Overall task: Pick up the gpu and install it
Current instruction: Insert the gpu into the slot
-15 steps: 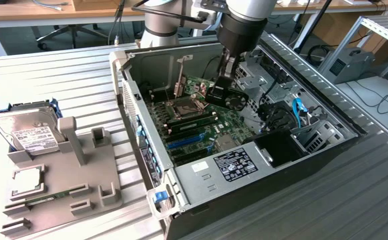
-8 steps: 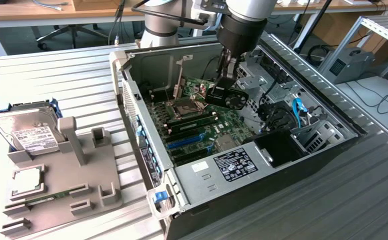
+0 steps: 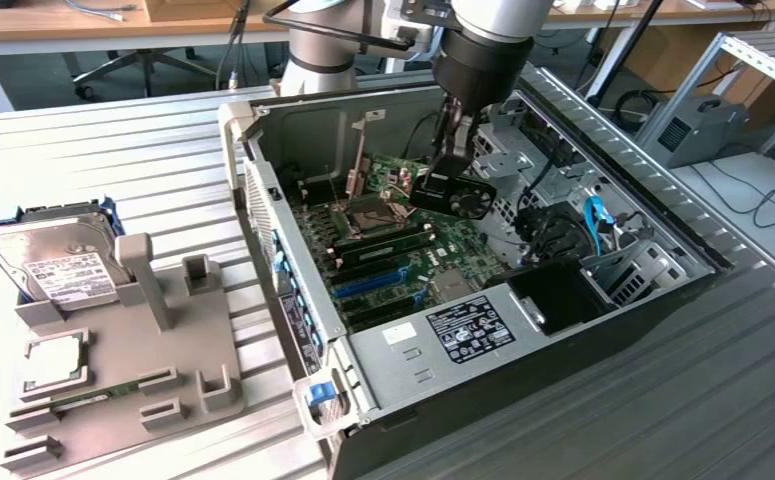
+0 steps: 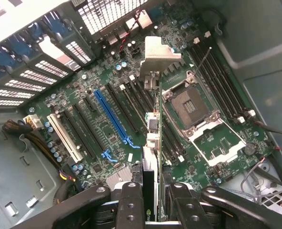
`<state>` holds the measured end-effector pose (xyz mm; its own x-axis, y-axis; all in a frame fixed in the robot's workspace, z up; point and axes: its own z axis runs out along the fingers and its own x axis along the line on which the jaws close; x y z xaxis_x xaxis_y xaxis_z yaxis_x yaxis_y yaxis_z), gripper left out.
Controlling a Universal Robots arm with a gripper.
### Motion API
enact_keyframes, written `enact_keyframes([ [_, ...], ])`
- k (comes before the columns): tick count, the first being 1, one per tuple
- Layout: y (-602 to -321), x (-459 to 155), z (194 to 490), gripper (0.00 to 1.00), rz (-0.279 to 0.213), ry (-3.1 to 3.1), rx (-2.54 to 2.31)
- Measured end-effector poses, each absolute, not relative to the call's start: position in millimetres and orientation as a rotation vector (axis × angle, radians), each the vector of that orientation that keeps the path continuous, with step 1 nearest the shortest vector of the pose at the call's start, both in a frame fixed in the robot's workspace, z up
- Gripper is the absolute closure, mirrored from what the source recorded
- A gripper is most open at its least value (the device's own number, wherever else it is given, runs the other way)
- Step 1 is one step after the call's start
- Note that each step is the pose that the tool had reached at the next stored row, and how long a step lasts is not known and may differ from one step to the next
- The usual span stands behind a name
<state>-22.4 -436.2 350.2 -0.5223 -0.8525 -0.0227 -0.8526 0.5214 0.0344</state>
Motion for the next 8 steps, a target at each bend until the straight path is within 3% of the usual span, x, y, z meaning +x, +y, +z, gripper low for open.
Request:
enact_keyframes([
  [8,-436.2,-22.5,350.0,0.74,0.065,2.732,-1.543],
])
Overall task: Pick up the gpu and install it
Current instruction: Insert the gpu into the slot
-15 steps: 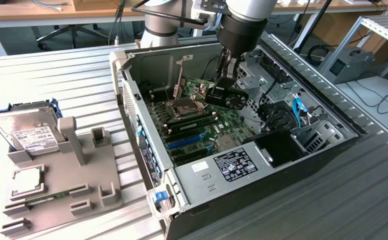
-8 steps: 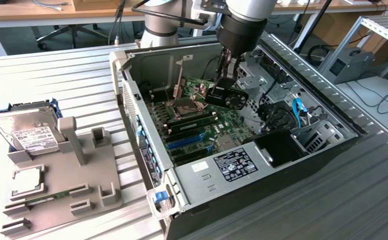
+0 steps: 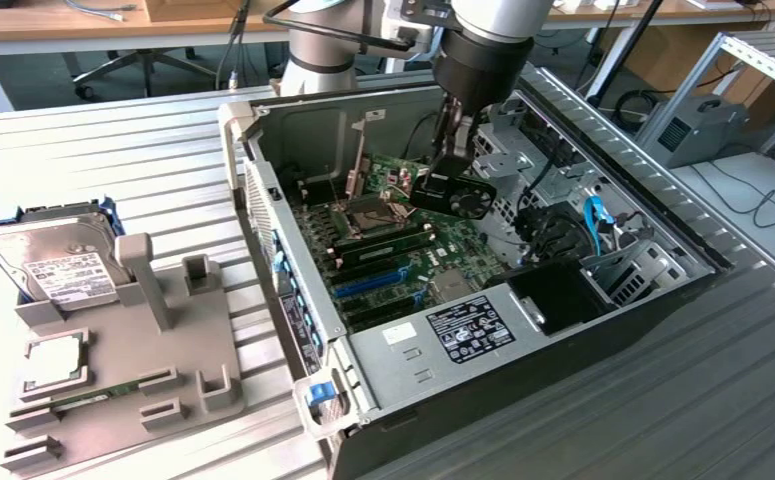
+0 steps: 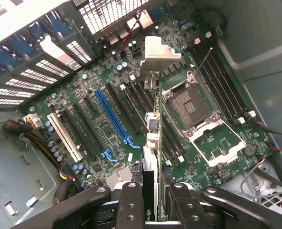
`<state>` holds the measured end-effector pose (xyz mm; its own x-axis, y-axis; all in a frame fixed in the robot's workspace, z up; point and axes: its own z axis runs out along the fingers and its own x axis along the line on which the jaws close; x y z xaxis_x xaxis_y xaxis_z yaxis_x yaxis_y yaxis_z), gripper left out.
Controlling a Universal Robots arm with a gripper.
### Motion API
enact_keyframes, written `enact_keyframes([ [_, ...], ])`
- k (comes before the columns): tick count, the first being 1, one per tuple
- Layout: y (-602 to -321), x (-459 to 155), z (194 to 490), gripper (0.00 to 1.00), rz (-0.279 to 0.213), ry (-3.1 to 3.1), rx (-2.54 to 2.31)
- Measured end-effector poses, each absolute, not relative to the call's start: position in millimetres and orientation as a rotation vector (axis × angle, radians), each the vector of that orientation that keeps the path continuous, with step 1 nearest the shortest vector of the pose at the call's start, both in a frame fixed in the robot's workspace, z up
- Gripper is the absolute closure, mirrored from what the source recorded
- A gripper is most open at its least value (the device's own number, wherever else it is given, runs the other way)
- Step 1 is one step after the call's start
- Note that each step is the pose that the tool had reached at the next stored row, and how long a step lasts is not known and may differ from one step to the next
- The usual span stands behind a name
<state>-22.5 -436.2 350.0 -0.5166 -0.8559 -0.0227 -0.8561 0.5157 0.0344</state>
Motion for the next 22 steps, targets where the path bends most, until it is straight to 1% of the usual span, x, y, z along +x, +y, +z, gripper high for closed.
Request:
enact_keyframes([
  [22,-436.2,-22.4,349.7,0.74,0.065,2.721,-1.563],
])
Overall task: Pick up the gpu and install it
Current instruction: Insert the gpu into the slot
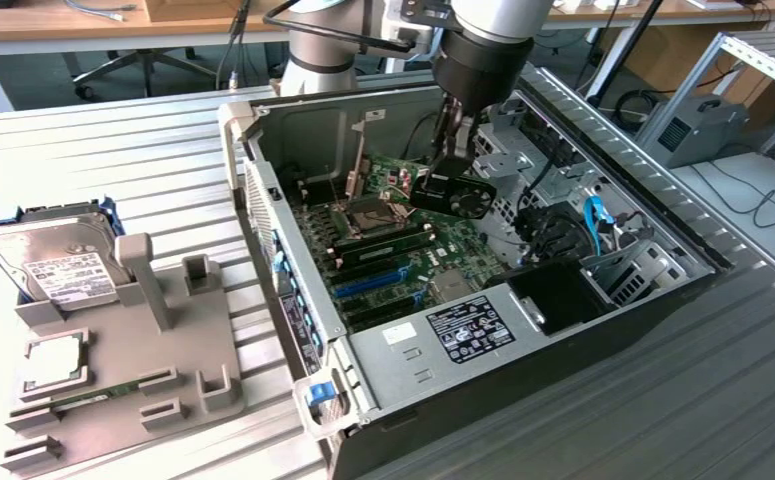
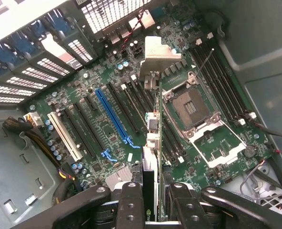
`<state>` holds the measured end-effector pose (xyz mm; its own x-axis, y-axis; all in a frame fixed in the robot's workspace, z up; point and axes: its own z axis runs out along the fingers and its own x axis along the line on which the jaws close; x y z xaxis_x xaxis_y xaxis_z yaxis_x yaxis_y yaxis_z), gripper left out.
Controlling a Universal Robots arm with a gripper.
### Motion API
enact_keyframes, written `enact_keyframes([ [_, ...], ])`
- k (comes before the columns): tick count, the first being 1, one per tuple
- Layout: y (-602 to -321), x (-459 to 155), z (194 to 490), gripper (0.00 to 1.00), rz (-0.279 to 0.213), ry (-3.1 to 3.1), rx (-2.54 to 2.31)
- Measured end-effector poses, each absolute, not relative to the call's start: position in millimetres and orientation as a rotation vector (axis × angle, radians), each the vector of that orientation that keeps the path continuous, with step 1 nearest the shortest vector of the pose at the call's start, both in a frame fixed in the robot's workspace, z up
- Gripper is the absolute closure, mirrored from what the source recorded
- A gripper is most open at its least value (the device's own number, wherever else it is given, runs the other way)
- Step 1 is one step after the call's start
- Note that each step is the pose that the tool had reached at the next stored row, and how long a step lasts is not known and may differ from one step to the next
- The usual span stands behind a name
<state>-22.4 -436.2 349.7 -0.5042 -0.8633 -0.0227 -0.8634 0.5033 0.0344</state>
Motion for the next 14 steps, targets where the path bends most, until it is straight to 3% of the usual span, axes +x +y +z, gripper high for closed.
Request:
enact_keyframes([
  [14,-436.2,-22.4,349.6,0.74,0.065,2.71,-1.584],
])
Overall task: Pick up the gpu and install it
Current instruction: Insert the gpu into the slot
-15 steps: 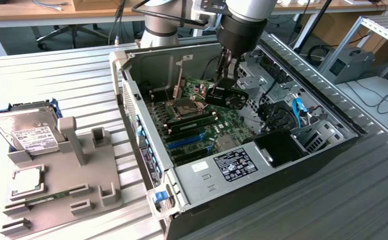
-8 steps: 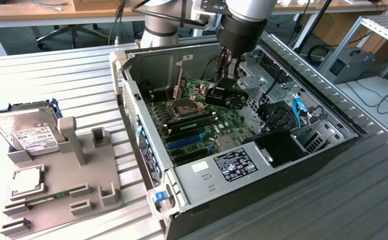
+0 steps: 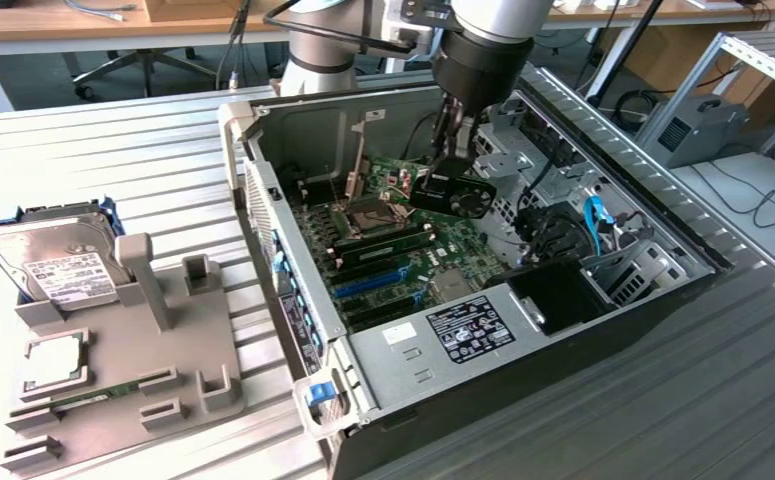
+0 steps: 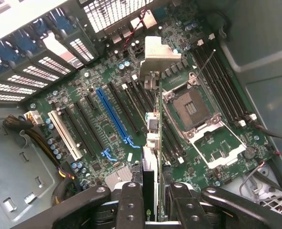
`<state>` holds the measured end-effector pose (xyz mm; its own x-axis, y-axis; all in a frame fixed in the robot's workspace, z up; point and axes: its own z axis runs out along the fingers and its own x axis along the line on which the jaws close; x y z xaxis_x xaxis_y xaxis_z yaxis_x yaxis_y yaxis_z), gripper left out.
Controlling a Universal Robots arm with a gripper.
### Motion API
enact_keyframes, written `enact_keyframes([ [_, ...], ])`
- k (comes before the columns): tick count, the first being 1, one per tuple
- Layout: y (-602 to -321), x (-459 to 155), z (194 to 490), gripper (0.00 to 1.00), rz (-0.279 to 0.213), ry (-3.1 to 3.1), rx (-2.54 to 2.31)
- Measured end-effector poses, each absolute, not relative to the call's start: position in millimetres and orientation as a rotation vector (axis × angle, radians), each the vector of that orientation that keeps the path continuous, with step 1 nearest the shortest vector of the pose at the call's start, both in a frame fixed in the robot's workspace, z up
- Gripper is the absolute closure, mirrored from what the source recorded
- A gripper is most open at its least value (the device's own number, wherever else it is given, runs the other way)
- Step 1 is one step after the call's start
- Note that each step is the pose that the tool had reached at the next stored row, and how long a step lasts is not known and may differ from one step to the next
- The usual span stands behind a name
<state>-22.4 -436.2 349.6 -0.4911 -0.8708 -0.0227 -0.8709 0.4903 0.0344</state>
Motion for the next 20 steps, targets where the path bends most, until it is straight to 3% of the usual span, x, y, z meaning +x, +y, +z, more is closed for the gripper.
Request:
enact_keyframes([
  [20,-436.2,-22.4,349.5,0.74,0.065,2.676,-1.642],
])
